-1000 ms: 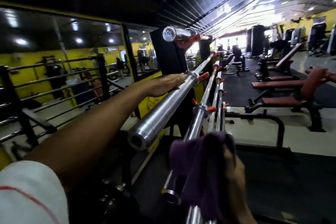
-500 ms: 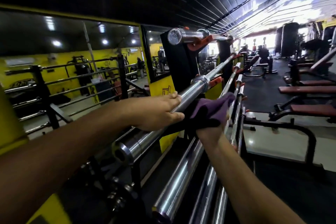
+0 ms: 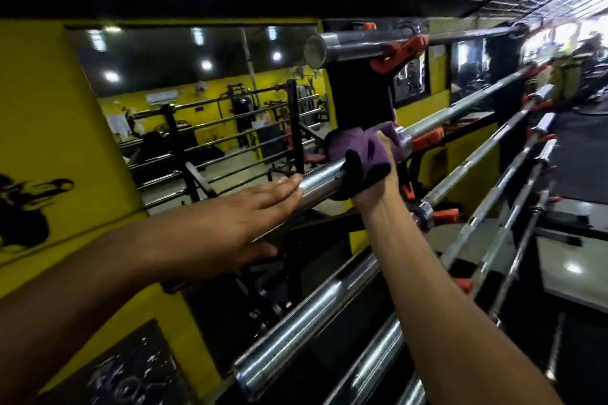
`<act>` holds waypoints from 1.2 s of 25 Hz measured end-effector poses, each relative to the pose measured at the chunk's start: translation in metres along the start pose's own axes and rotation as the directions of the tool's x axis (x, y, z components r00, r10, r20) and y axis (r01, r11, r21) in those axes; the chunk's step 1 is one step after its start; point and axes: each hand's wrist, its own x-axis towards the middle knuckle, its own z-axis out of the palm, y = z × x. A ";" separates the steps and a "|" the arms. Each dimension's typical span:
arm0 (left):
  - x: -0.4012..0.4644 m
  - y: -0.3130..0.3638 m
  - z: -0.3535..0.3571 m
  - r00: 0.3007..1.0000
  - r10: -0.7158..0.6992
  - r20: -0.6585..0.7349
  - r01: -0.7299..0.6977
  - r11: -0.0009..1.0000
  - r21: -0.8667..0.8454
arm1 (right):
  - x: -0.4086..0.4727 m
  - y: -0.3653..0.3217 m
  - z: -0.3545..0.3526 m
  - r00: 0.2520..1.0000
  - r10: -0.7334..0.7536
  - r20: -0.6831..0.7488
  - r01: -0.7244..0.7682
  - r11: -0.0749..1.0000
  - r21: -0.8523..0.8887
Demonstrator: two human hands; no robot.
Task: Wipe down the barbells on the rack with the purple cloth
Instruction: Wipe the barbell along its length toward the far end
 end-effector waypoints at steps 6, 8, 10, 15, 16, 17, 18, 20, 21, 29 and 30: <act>-0.004 -0.010 0.005 0.993 0.003 -0.117 -0.008 0.999 -0.038 | 0.003 0.023 0.010 0.964 0.236 -0.120 -0.222 0.967 0.121; -0.004 -0.010 0.001 0.998 -0.031 -0.059 0.027 0.997 -0.069 | 0.027 0.012 -0.001 0.960 0.225 -0.164 -0.192 0.962 0.193; -0.006 -0.009 0.000 0.998 -0.038 -0.043 0.034 0.996 -0.080 | 0.052 -0.002 -0.009 0.982 0.132 -0.133 -0.098 0.967 0.237; -0.005 -0.006 0.001 0.998 -0.051 -0.022 0.049 0.996 -0.079 | 0.005 0.023 0.004 0.983 0.123 -0.133 -0.109 0.988 0.113; -0.004 -0.005 0.000 0.998 -0.057 -0.007 0.057 0.996 -0.071 | -0.002 0.034 0.007 0.978 0.141 -0.157 -0.125 0.987 0.105; -0.004 -0.005 0.000 0.999 -0.049 -0.014 0.048 0.997 -0.061 | -0.003 0.036 0.009 0.971 0.165 -0.175 -0.145 0.982 0.119; -0.003 -0.006 0.000 0.999 -0.044 -0.022 0.043 0.997 -0.059 | 0.001 0.030 0.008 0.972 0.157 -0.176 -0.139 0.984 0.109; -0.003 -0.007 0.002 0.998 -0.056 -0.019 0.055 0.996 -0.070 | 0.019 0.007 -0.001 0.979 0.131 -0.153 -0.110 0.984 0.138; -0.003 -0.007 0.004 0.998 -0.059 -0.031 0.057 0.996 -0.074 | 0.028 0.000 -0.003 0.981 0.110 -0.162 -0.082 0.982 0.168; -0.083 -0.006 0.021 0.961 -0.104 -0.255 0.044 0.972 -0.231 | 0.003 0.024 -0.013 0.996 0.054 -0.078 -0.047 0.995 0.086; -0.096 -0.004 0.030 0.941 -0.112 -0.320 0.045 0.977 -0.208 | 0.005 0.025 -0.007 0.996 0.057 -0.073 -0.050 0.994 0.095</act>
